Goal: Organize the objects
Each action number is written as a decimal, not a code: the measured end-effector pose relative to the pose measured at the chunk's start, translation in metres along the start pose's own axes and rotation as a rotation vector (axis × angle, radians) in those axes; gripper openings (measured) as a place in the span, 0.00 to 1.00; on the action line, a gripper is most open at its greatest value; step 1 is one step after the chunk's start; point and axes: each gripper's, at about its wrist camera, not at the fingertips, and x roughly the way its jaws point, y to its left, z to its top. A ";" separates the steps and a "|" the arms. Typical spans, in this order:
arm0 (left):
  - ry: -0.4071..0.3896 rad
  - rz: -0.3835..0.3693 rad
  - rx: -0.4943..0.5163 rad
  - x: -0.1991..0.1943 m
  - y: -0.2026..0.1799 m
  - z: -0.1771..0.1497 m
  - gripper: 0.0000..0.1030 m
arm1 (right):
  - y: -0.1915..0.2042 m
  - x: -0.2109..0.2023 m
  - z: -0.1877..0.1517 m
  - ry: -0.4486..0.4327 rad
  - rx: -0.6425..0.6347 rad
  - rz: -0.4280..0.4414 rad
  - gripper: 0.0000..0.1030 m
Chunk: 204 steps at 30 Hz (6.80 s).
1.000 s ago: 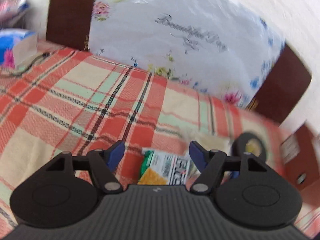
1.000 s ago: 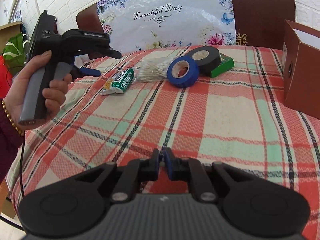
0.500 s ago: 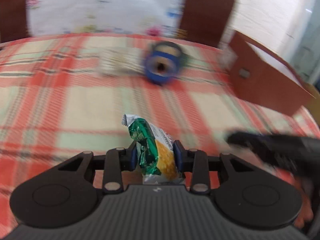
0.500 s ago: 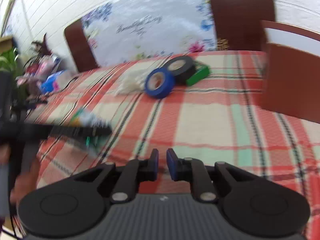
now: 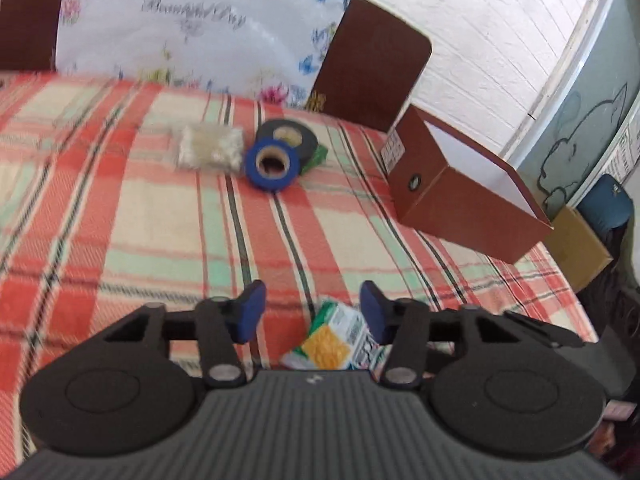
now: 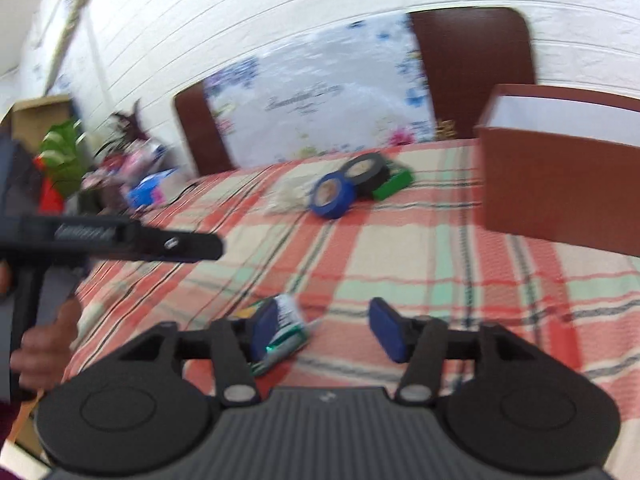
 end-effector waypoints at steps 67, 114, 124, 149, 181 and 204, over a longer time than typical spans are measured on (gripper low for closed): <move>-0.036 0.152 0.426 0.095 -0.224 0.031 0.54 | -0.148 -0.128 0.006 -0.370 0.412 -0.521 0.64; -0.139 0.227 0.216 0.025 -0.096 0.003 0.68 | -0.030 -0.115 0.017 -0.252 0.180 -0.438 0.67; -0.240 0.559 -0.042 0.034 0.066 -0.008 0.71 | -0.005 0.027 0.031 -0.042 -0.051 -0.260 0.54; -0.275 0.413 -0.043 0.037 0.068 -0.006 0.82 | -0.024 0.075 0.030 0.053 -0.080 -0.227 0.58; 0.277 -0.077 0.363 0.123 -0.163 -0.022 0.22 | -0.074 -0.042 -0.040 -0.020 0.010 -0.320 0.56; -0.023 -0.063 0.386 0.181 -0.245 0.106 0.43 | -0.178 -0.051 0.063 -0.390 0.091 -0.613 0.61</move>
